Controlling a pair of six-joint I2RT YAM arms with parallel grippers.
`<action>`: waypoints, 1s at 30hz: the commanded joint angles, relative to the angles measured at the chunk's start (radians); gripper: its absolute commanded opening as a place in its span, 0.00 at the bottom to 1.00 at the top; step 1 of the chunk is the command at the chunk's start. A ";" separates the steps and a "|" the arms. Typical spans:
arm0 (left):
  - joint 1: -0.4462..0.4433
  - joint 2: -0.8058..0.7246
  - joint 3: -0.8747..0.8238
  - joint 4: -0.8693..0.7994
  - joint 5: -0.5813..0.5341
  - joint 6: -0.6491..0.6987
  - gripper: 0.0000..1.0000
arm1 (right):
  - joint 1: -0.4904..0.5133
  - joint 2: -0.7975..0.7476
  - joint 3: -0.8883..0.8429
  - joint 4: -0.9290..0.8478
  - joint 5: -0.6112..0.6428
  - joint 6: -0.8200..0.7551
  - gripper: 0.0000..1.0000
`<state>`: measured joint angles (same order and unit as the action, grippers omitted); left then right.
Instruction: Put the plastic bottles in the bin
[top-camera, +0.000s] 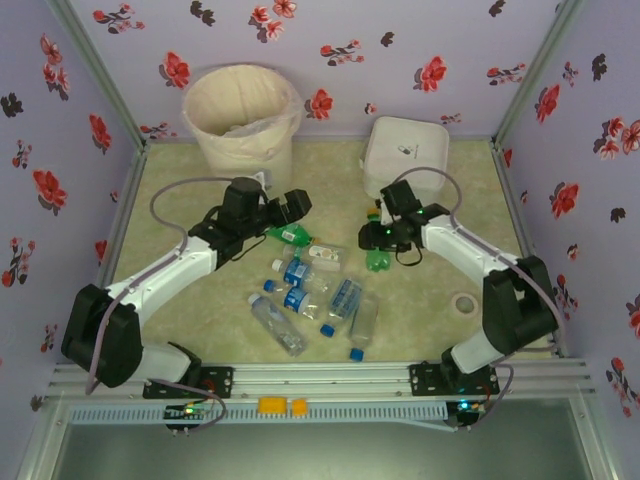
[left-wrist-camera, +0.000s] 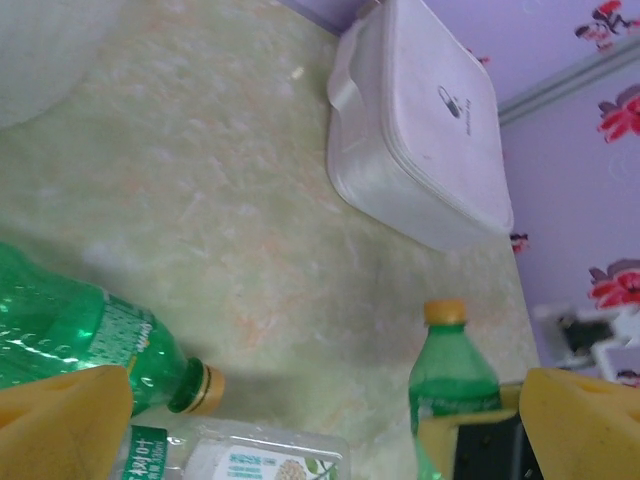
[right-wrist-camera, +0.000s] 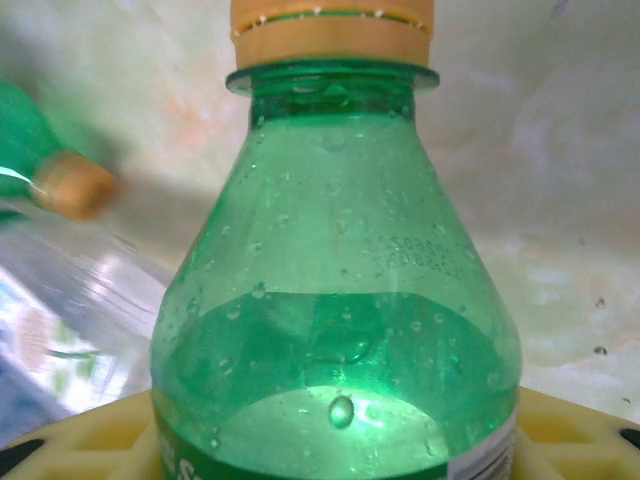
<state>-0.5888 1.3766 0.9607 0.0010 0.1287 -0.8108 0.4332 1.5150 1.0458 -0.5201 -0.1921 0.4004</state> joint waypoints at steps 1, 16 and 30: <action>-0.025 0.022 0.038 0.029 0.089 0.106 1.00 | -0.016 -0.060 -0.006 0.099 -0.071 0.107 0.46; -0.183 -0.003 0.048 -0.065 0.193 0.328 1.00 | -0.021 -0.192 -0.115 0.530 -0.270 0.517 0.43; -0.217 0.181 0.222 -0.091 0.236 0.397 0.99 | 0.054 -0.171 -0.089 0.568 -0.246 0.592 0.43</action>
<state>-0.7986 1.5387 1.1473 -0.0803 0.3393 -0.4511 0.4778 1.3396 0.9321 -0.0101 -0.4309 0.9543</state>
